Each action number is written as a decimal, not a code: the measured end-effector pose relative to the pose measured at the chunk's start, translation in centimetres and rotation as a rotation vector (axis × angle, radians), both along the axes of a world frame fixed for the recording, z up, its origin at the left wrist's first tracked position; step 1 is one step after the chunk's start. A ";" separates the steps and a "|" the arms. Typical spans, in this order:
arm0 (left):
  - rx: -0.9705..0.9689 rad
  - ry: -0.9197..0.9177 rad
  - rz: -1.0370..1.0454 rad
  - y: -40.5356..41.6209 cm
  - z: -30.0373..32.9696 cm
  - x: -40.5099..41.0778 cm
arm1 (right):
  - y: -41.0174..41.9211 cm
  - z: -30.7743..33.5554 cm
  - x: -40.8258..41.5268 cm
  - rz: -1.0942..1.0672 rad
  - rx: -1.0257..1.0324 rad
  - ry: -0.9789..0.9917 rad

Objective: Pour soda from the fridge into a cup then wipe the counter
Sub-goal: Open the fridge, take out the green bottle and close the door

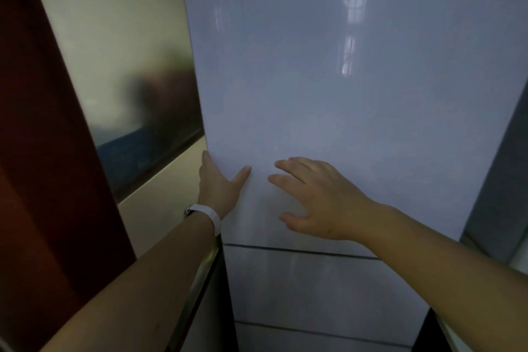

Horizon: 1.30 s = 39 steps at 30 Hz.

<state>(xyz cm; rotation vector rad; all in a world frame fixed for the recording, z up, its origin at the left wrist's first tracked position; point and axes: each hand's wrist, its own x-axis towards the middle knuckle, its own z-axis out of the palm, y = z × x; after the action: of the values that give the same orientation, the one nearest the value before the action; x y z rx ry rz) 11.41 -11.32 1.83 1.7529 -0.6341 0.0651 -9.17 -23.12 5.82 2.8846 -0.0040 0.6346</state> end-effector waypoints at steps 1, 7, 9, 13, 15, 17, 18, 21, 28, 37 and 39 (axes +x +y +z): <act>-0.014 0.031 -0.005 -0.3 -0.1 0.4 | -0.2 0.0 0.2 0.001 -0.004 0.000; 0.018 0.146 -0.045 -0.6 -0.8 2.2 | -0.6 0.3 1.2 0.005 -0.013 -0.005; 0.038 0.139 -0.046 -0.6 -0.7 2.5 | -0.6 0.2 1.5 0.001 -0.009 0.003; 0.072 0.153 -0.075 -0.5 -0.7 2.9 | -0.6 -0.3 1.7 0.014 0.000 0.003; 0.073 0.151 -0.073 -0.5 -0.9 3.0 | -0.6 -0.6 1.6 0.026 0.007 -0.002; 0.070 0.146 -0.068 -0.6 -1.0 2.9 | -0.5 -0.8 1.6 0.040 0.011 -0.016; 0.067 0.144 -0.066 -0.6 -1.0 2.8 | -0.5 -1.0 1.5 0.045 0.011 -0.021; 0.033 0.109 -0.049 0.1 -1.6 2.0 | -0.6 -1.2 1.4 0.051 0.031 -0.013; -0.023 0.062 -0.010 3.0 -2.4 -0.8 | 1.8 -1.7 0.6 0.100 0.046 -0.010; 0.046 0.022 0.040 7.9 -1.8 -6.2 | 7.9 0.6 -3.9 0.016 0.021 -0.046; 0.063 0.017 0.007 9.2 -1.6 -7.1 | 9.9 1.0 -5.1 -0.018 0.014 -0.053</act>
<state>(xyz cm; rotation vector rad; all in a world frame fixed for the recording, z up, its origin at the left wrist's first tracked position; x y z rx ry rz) 4.30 -2.09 0.27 1.8144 -0.6241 0.0356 -14.24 -13.19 6.83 2.8772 -0.0414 0.7107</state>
